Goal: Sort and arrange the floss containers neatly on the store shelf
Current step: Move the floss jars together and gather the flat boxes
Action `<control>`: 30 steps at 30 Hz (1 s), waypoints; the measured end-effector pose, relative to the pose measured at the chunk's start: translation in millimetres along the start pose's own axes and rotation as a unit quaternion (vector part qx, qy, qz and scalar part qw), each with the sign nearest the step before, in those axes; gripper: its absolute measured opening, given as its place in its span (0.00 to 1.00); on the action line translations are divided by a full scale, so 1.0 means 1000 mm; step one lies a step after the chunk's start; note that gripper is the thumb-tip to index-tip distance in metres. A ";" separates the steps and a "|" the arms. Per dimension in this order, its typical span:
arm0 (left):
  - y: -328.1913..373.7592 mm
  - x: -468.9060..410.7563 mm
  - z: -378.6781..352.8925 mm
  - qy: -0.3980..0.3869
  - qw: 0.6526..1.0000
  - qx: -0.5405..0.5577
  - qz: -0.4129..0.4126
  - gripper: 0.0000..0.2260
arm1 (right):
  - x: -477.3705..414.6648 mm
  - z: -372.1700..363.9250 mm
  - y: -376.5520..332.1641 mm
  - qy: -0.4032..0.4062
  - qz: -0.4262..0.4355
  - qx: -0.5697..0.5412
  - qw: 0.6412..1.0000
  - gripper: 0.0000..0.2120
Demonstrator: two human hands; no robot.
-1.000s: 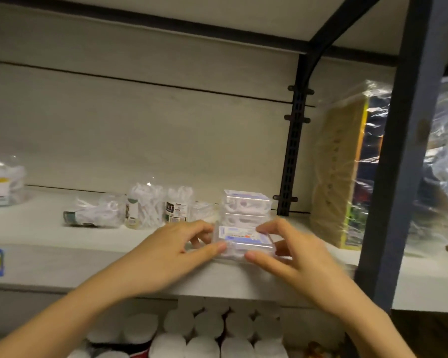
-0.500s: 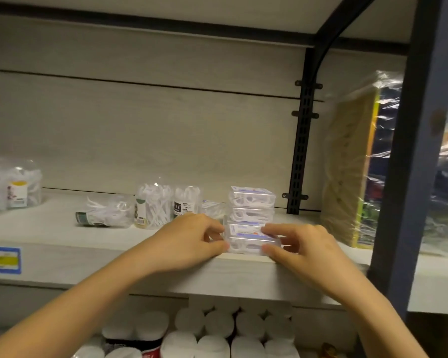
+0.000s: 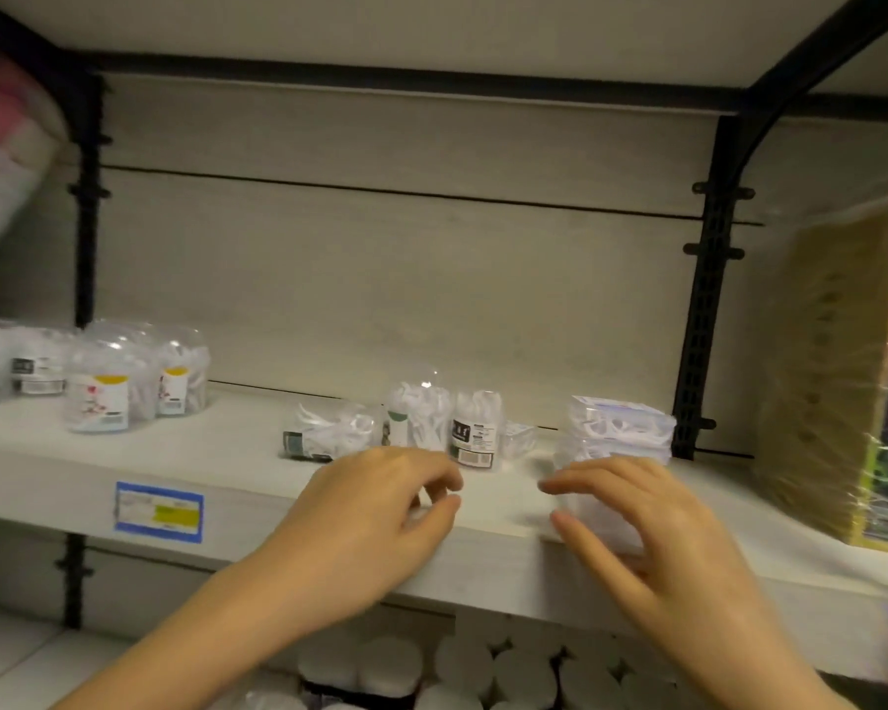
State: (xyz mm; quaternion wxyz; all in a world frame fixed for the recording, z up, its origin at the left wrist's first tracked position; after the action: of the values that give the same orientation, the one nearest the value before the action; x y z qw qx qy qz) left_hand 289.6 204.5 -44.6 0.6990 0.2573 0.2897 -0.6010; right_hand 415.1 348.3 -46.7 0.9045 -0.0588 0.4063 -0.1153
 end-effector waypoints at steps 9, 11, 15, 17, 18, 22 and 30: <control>-0.133 0.042 0.074 -0.010 0.998 0.050 0.038 0.17 | -0.060 -0.065 -0.111 -0.066 0.018 -0.017 0.998 0.13; -0.158 0.030 0.078 -0.039 0.996 0.069 0.038 0.17 | -0.083 -0.077 -0.128 -0.092 0.007 0.023 0.995 0.19; -0.183 0.006 0.063 -0.117 0.985 0.112 0.065 0.27 | -0.119 -0.098 -0.138 -0.131 -0.017 0.151 0.980 0.30; -0.185 -0.002 0.051 -0.164 0.974 0.137 0.069 0.34 | -0.129 -0.107 -0.136 -0.159 -0.026 0.213 0.964 0.33; -0.184 -0.004 0.046 -0.186 0.969 0.147 0.066 0.36 | -0.131 -0.111 -0.134 -0.172 -0.031 0.235 0.956 0.34; -0.179 -0.012 0.033 -0.220 0.965 0.140 0.031 0.34 | -0.133 -0.120 -0.133 -0.164 -0.023 0.269 0.949 0.31; -0.195 -0.002 0.052 -0.089 0.959 0.247 0.105 0.23 | -0.127 -0.100 -0.137 -0.011 -0.067 0.025 0.997 0.24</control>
State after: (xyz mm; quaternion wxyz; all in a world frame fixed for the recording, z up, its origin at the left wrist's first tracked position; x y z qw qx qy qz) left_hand 101.5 140.7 -8.8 0.6957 0.3966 0.0402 -0.5975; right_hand 237.1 247.5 5.8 0.9004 -0.0647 0.3883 -0.1853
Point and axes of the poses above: each hand's wrist, its own x-axis away from the middle knuckle, its own z-axis out of the back of the hand, y = z × x, the point moved 4 cm from there along -x, towards the middle knuckle, and after that the axes turned 10 degrees about -z, right-handed, at the moved point
